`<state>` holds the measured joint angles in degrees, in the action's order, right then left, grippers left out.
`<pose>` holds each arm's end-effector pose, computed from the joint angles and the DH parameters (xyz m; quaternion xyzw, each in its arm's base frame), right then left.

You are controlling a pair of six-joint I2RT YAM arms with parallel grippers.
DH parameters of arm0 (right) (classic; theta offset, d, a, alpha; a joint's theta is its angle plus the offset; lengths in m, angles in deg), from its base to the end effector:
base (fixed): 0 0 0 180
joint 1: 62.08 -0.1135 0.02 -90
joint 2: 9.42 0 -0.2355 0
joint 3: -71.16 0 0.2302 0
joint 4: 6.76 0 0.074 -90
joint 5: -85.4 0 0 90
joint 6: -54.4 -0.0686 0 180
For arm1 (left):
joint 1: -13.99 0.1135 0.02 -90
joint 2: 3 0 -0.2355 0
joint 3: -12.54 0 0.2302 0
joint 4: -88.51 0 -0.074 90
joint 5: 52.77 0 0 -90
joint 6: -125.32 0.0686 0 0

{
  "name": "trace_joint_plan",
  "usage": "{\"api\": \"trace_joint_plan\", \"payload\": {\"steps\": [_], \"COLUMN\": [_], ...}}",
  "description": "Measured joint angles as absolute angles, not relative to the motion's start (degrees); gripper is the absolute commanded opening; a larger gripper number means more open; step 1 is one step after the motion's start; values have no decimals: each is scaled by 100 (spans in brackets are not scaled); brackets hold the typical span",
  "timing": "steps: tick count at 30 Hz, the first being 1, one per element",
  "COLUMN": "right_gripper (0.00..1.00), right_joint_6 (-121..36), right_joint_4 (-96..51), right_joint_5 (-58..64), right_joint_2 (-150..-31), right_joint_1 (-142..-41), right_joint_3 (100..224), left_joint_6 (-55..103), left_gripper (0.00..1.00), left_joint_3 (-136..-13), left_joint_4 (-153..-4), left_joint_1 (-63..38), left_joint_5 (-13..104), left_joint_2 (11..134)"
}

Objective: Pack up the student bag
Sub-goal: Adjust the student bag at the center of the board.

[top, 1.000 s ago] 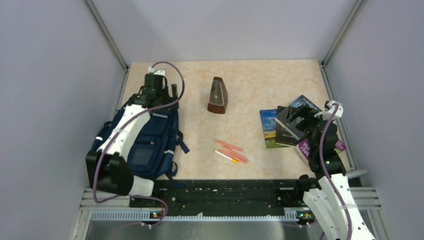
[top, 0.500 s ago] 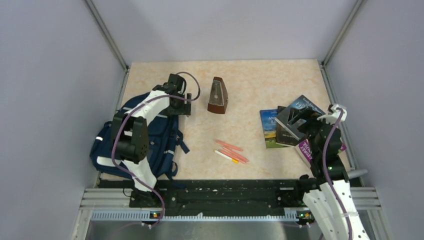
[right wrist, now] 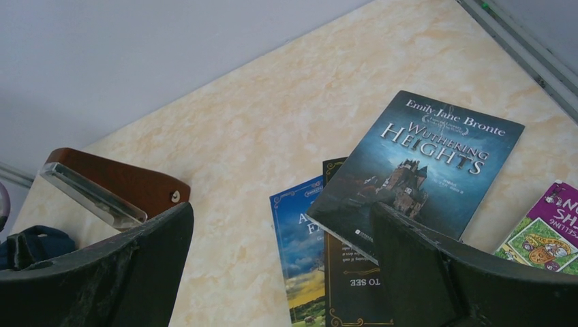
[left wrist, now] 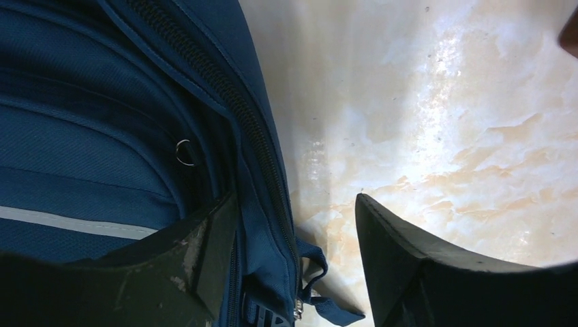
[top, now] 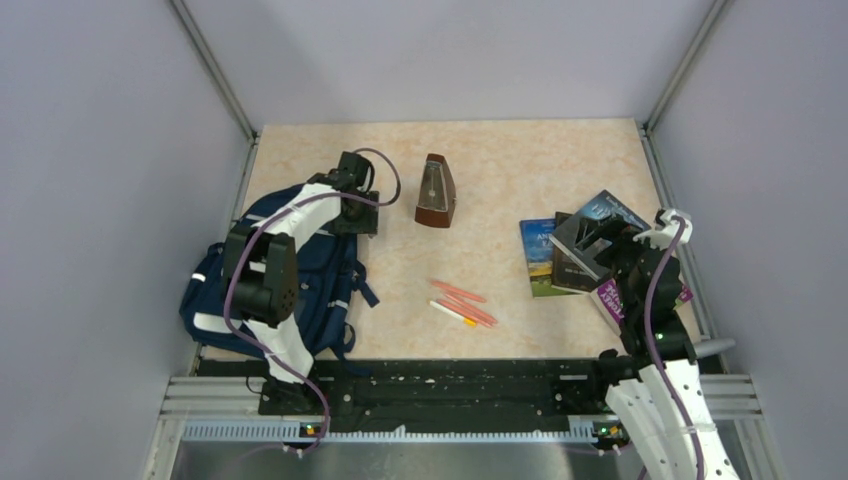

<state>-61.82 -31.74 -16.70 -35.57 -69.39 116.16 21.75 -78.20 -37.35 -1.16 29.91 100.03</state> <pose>0.1672 0.0070 0.2766 0.1910 0.7181 0.1166 0.6589 0.3448 -0.0843 0.1637 0.0004 0.9770 0.0100 0.2130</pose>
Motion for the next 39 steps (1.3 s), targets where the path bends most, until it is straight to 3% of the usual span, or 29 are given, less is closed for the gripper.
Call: {"api": "trace_joint_plan", "payload": {"steps": [2,7,10,15,26,31,39], "right_gripper": [98,98,98,99,99,99,99], "right_joint_6": [-6184,-6184,-6186,-6184,-6164,-6164,-6418], "right_joint_4": [-3174,-3177,-3183,-3181,-3131,-3128,-3065], "right_joint_5": [-1670,-1670,-1665,-1622,-1257,-529,881], "right_joint_2": [-3557,-3557,-3542,-3527,-3686,-4023,-4678], "right_joint_1": [-6939,-6939,-6939,-6939,-6939,-6939,-6946], "right_joint_3": [11616,11616,11616,11616,11616,11651,11972], "left_joint_6": [2178,2173,2204,2271,3172,3251,3528], "left_gripper": [60,11,0,0,0,0,0], "left_joint_3": [-7820,-7820,-7814,-7551,-7053,-6797,-5938], "left_joint_4": [-3737,-3737,-3731,-3905,-3860,-3790,-3960], "left_joint_1": [-116,-116,-116,-217,-1072,-1192,-1751], "left_joint_5": [2906,2635,2473,2349,2183,2819,4790], "left_joint_2": [10018,10147,10173,9699,6849,5974,5175]}}
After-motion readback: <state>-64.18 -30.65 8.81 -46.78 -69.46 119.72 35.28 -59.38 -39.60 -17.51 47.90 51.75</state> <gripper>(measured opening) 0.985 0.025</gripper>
